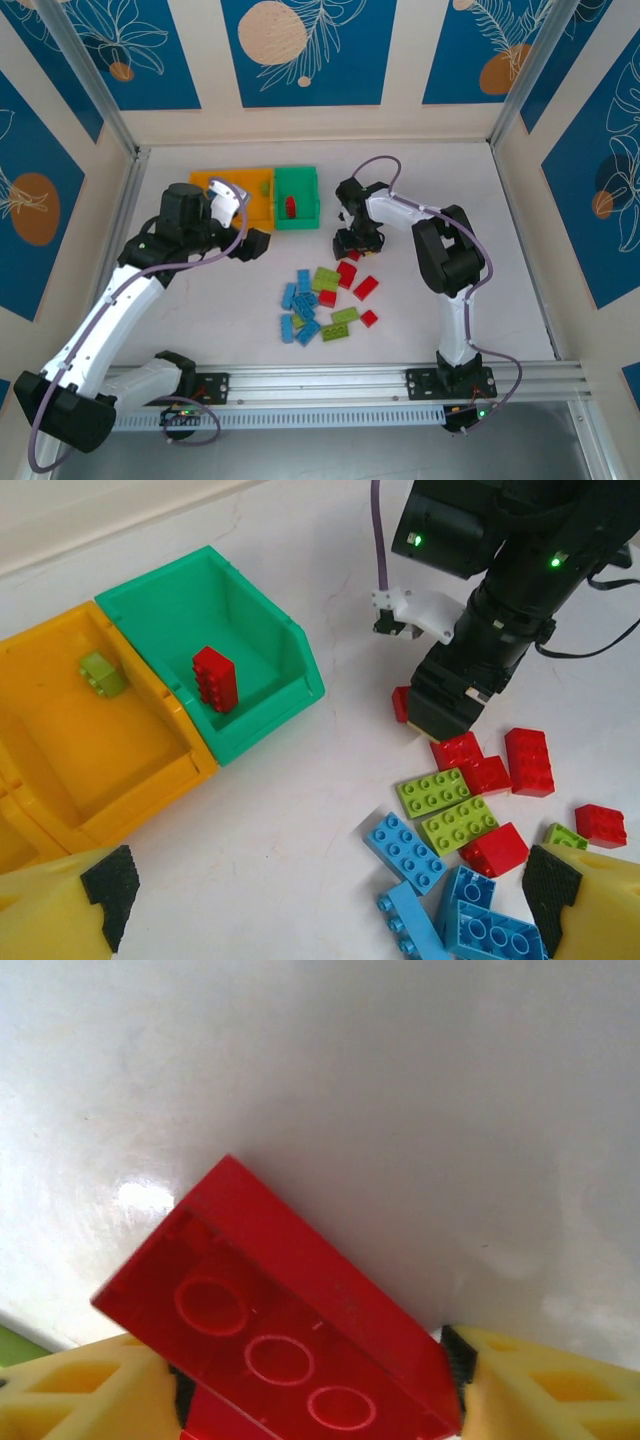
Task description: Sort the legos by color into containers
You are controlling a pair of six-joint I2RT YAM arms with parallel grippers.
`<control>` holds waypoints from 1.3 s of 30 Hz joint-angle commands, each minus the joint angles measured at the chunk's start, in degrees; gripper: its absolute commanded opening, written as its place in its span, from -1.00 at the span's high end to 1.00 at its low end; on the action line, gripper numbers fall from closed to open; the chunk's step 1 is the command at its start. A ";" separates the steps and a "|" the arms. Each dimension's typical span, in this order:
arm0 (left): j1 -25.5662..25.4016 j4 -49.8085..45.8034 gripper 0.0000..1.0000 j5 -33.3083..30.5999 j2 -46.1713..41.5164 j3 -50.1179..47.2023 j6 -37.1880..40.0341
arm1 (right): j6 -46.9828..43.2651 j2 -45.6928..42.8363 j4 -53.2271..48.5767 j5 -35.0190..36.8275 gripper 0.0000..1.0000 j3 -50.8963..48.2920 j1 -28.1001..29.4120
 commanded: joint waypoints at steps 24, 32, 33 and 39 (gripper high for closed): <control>-0.32 1.64 -1.00 -8.56 0.95 -0.22 -13.88 | 10.40 -3.31 12.30 -4.55 0.63 17.33 6.31; -0.32 -3.72 -1.00 -13.44 2.42 -0.85 -23.56 | 8.38 16.11 -1.04 -5.65 0.34 47.12 5.98; -0.32 -3.85 -1.00 -15.11 2.36 -1.92 -25.34 | 8.39 17.29 -2.61 -5.79 0.21 49.99 5.88; -0.49 -2.19 -0.79 -12.45 3.93 -6.88 -33.80 | 7.93 14.53 -7.09 -7.73 -0.01 53.88 4.82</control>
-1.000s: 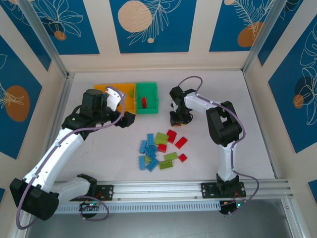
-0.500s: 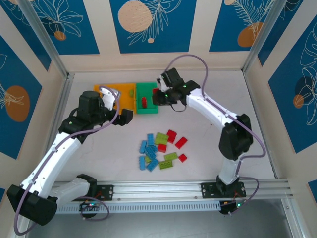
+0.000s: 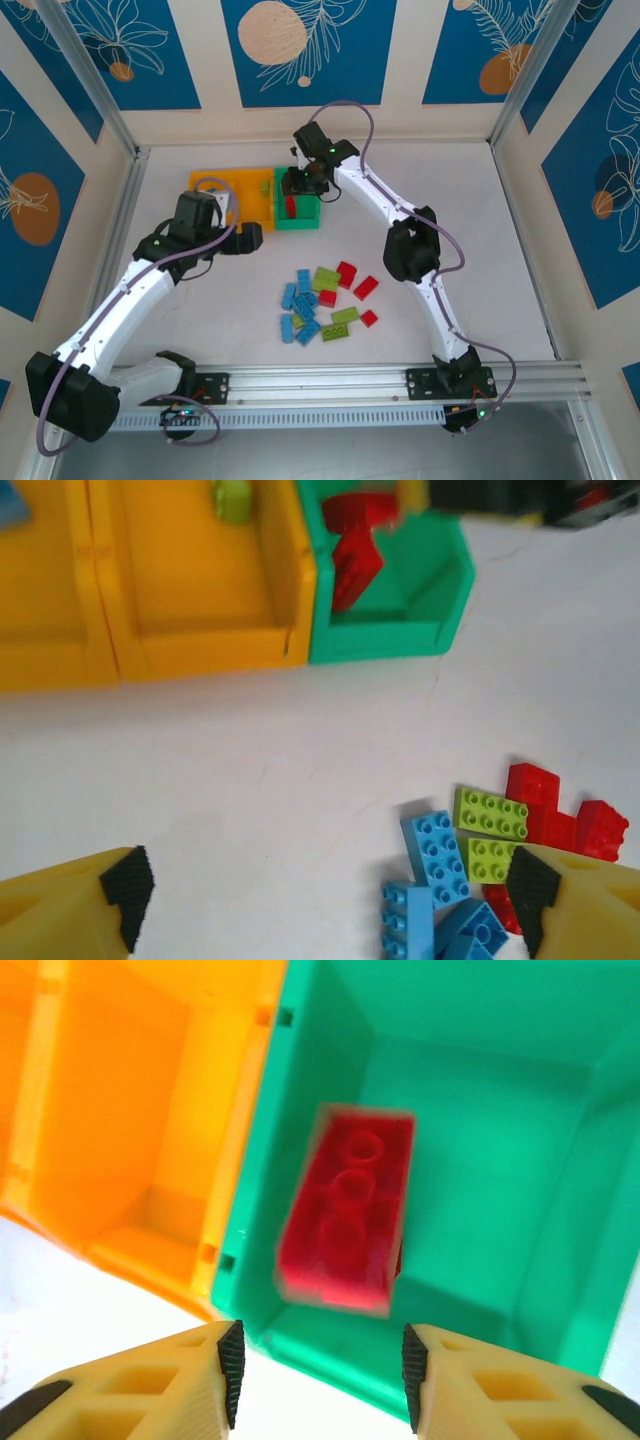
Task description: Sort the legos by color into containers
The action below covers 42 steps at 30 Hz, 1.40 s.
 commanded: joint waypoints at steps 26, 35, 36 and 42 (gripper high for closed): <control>-17.34 2.33 -0.10 8.60 28.88 0.81 -7.11 | 5.66 -48.13 4.32 -6.30 -0.25 -51.26 -4.62; -17.35 -1.11 0.20 3.36 32.97 1.22 -5.56 | 5.77 -46.98 3.80 -7.57 -0.25 -50.18 -4.71; -17.27 -1.47 0.23 2.10 32.81 0.95 -5.49 | 5.83 -46.99 3.80 -7.54 -0.25 -50.11 -4.63; -16.41 -4.08 0.49 -1.91 30.11 0.28 -5.26 | 6.01 -47.07 3.21 -8.14 -0.25 -49.47 -4.40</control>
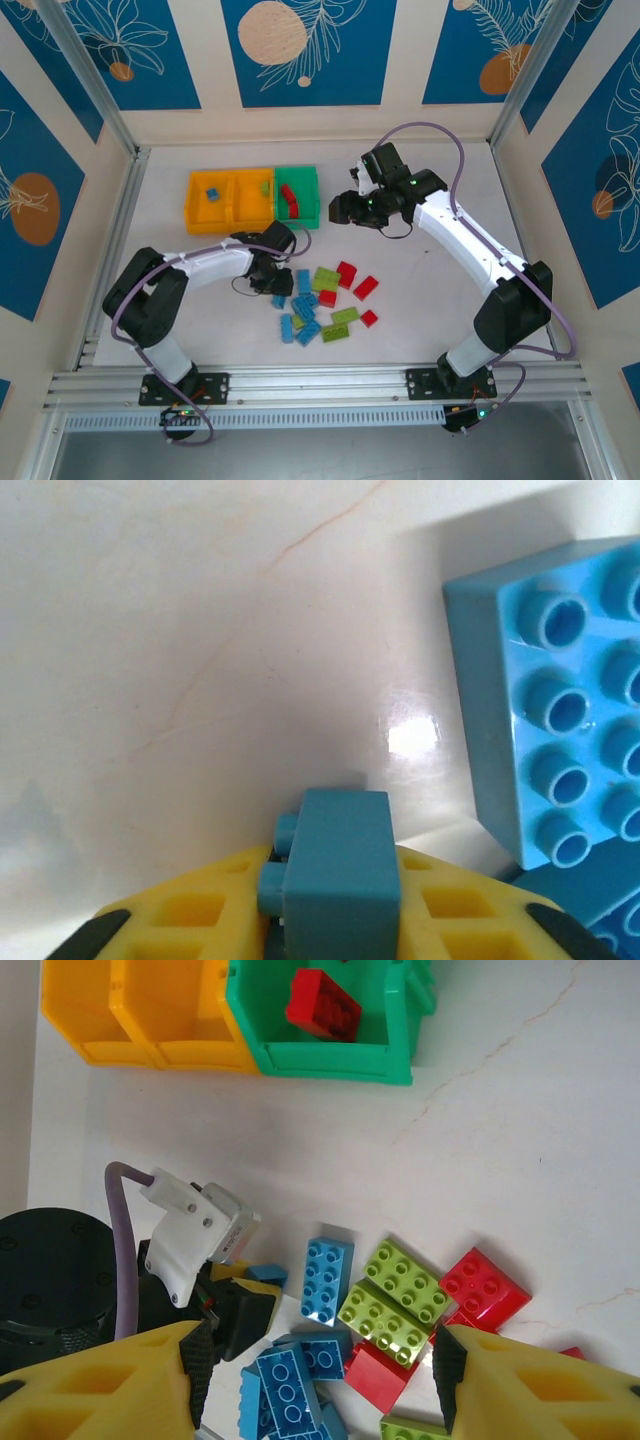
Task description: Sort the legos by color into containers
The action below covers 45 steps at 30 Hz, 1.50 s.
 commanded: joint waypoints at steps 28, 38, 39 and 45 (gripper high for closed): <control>35.62 -11.95 0.07 -5.87 24.36 55.64 13.08 | 0.58 3.05 0.02 -1.89 -0.25 3.27 1.35; 34.56 -6.13 0.02 5.72 6.94 45.07 8.35 | 0.33 3.97 1.38 2.40 -0.26 -1.27 2.28; 33.83 -5.37 0.01 7.34 4.06 43.25 8.40 | 0.08 4.28 1.26 3.07 -0.26 -1.85 2.50; 26.04 -2.64 -0.09 12.43 -14.52 30.27 18.14 | -0.82 7.78 -0.51 8.51 -0.26 -5.89 3.56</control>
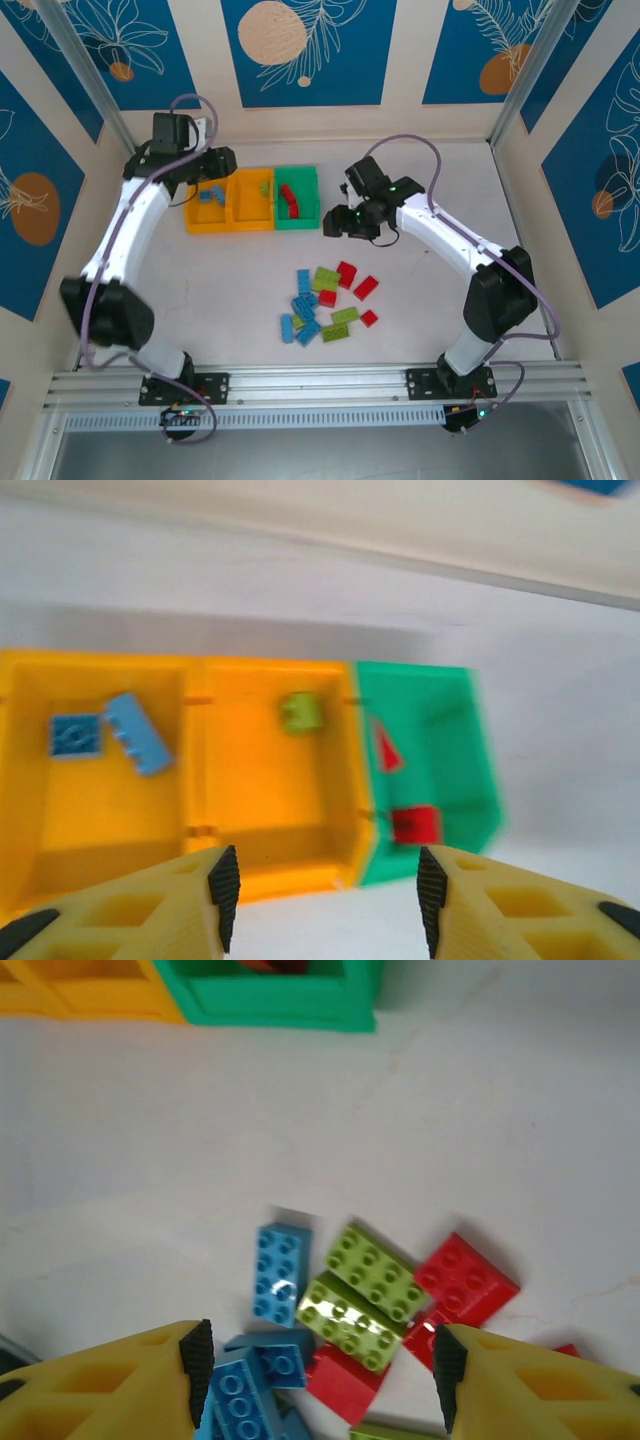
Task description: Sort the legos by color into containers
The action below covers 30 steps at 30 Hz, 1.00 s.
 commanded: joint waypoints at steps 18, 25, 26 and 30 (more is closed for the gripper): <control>-10.36 1.46 -1.00 13.24 -31.62 -30.40 33.87 | -13.97 19.25 -5.60 7.22 -0.40 0.84 2.09; -10.30 3.30 -1.00 13.11 -29.28 -30.24 33.28 | -9.45 21.16 -6.52 10.39 -0.24 0.59 0.27; -10.32 3.48 -1.00 12.93 -29.08 -30.12 33.03 | -8.57 20.88 -6.42 10.50 -0.19 0.16 -0.52; -10.30 4.05 -1.00 12.61 -28.82 -30.55 32.21 | -6.67 19.29 -4.77 9.28 0.09 -2.06 -2.80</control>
